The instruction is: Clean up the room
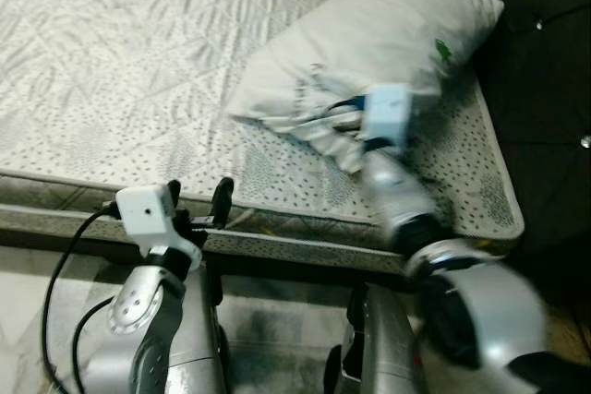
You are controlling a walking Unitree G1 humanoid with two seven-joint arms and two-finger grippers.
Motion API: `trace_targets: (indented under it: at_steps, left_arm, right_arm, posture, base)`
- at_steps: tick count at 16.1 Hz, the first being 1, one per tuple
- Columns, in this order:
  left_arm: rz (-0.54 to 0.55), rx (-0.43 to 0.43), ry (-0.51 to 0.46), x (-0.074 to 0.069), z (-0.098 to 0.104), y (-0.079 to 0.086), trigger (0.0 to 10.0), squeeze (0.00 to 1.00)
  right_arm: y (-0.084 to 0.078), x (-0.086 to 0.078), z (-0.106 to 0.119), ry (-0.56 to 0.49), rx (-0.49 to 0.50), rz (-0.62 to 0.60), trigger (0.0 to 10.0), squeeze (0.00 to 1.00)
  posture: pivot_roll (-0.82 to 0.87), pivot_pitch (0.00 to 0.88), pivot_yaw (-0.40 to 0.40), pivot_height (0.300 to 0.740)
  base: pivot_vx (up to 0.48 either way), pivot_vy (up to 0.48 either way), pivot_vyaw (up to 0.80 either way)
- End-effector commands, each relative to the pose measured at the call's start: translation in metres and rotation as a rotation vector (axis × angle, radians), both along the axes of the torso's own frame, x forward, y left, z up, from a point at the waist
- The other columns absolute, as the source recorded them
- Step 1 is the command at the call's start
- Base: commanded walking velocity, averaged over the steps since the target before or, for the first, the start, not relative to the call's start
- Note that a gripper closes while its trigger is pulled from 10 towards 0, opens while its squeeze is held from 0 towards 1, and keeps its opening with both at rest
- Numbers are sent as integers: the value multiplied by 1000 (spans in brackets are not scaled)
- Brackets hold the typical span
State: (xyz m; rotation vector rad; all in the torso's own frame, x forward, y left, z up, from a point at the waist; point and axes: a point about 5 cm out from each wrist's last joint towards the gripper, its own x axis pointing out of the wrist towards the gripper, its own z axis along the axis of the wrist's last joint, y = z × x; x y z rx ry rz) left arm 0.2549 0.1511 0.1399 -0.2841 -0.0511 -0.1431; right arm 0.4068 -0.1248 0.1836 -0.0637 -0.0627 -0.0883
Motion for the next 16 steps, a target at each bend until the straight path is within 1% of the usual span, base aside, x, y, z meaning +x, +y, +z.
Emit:
trace_targets:
  at_steps: [1,2,3,4,5,6,8,9,11,13,14,16]
  left_arm:
    - [11,12,0,0,-2,4,10000,0]
    - [18,14,-5,2,-1,6,10000,0]
    - [25,18,-10,3,-2,8,10000,0]
    - [31,22,-12,5,-3,11,10000,0]
    - [33,23,-13,6,-3,11,10000,0]
    - [39,26,-16,8,-4,13,10000,0]
    - [44,28,-17,9,-5,12,10000,0]
    - [44,30,-18,9,-6,12,10000,0]
    - [44,32,-20,11,-7,12,10000,0]
    - [45,34,-22,12,-7,13,10000,0]
    - [42,36,-23,12,-6,13,10000,0]
    - [38,39,-21,11,-7,13,10000,0]
  right_arm:
    - [-29,4,16,-37,-18,-76,0,0]
    - [-41,5,19,-40,-29,-95,0,0]
    - [-59,5,25,-45,-54,-130,0,0]
    - [-72,5,31,-49,-71,-161,0,0]
    - [-80,5,34,-52,-75,-180,0,0]
    - [-102,3,47,-71,-100,-239,0,0]
    - [-134,-2,65,-93,-104,-333,0,0]
    - [-145,-5,71,-99,-108,-364,0,0]
    - [-163,-10,77,-103,-119,-412,0,0]
    - [-176,-15,76,-95,-118,-443,0,0]
    - [-180,-19,64,-63,-114,-444,0,0]
    - [-179,-22,44,-25,-127,-423,0,0]
  posture:
    - [71,92,-104,545]
    - [67,86,-103,545]
    - [63,77,-102,545]
    - [57,70,-100,545]
    - [52,67,-98,545]
    - [46,60,-96,545]
    - [39,54,-93,545]
    - [38,53,-93,545]
    - [35,54,-90,545]
    - [33,56,-88,545]
    - [30,59,-85,545]
    - [28,67,-82,545]
  base:
    - [0,0,0]
    - [0,0,0]
    - [0,0,0]
    - [0,0,0]
    - [0,0,0]
    - [0,0,0]
    - [0,0,0]
    - [0,0,0]
    - [0,0,0]
    - [0,0,0]
    - [0,0,0]
    - [0,0,0]
